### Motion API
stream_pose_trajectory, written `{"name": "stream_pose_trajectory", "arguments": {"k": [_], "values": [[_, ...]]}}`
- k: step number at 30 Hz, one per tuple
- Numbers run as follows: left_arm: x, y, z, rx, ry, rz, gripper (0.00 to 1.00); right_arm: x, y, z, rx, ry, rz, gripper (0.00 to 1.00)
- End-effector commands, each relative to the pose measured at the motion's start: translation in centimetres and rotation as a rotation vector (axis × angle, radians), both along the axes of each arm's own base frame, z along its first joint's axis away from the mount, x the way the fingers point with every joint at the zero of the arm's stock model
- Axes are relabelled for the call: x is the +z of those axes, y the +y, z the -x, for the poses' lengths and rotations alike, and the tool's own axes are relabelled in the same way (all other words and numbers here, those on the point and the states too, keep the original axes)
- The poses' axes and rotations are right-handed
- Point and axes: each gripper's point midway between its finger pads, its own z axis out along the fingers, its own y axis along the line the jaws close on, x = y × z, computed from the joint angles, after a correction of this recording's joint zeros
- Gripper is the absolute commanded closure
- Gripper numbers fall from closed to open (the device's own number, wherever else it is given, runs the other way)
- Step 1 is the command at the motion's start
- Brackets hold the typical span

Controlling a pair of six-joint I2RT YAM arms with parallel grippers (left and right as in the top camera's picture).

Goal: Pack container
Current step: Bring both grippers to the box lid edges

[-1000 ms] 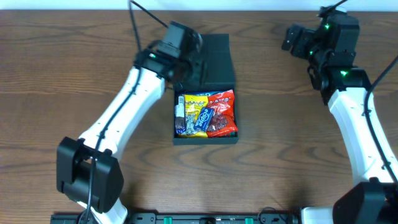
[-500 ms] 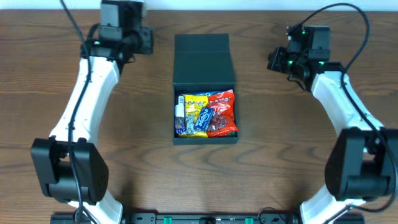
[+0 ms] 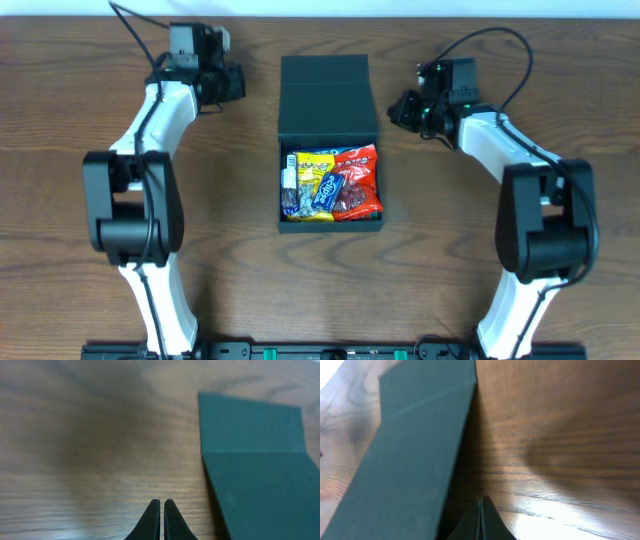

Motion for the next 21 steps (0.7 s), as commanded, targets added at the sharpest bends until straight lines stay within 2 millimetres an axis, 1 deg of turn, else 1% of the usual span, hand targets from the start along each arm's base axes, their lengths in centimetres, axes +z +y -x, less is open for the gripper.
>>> {"name": "stream_pose_trajectory", "arguments": {"k": [1, 5, 8, 10, 13, 18, 21], "values": [[-0.5, -2.1, 0.2, -0.005, 0.053, 0.165, 0.94, -1.2, 1.1, 0.2, -0.004, 0.054, -0.076, 0.99], [-2.6, -3.0, 0.9, 0.003, 0.132, 0.239, 0.94, -2.1, 1.3, 0.0, -0.005, 0.057, -0.091, 0.98], [-3.7, -3.8, 1.4, 0.004, 0.184, 0.3, 0.94, -2.4, 1.4, -0.4, -0.008, 0.045, -0.097, 0.99], [-4.4, -4.4, 1.7, 0.005, 0.218, 0.333, 0.94, -3.1, 1.4, -0.4, -0.014, 0.06, -0.101, 0.98], [-4.5, -4.8, 1.9, -0.003, 0.223, 0.341, 0.94, -3.5, 1.8, -0.4, -0.001, 0.06, -0.13, 0.98], [-4.5, -5.9, 2.1, -0.02, 0.232, 0.344, 0.94, -3.6, 2.5, -0.8, -0.002, 0.058, -0.171, 0.99], [-5.0, -6.7, 2.2, -0.026, 0.244, 0.346, 0.94, -3.7, 2.6, -0.8, 0.001, 0.053, -0.172, 0.98]]}}
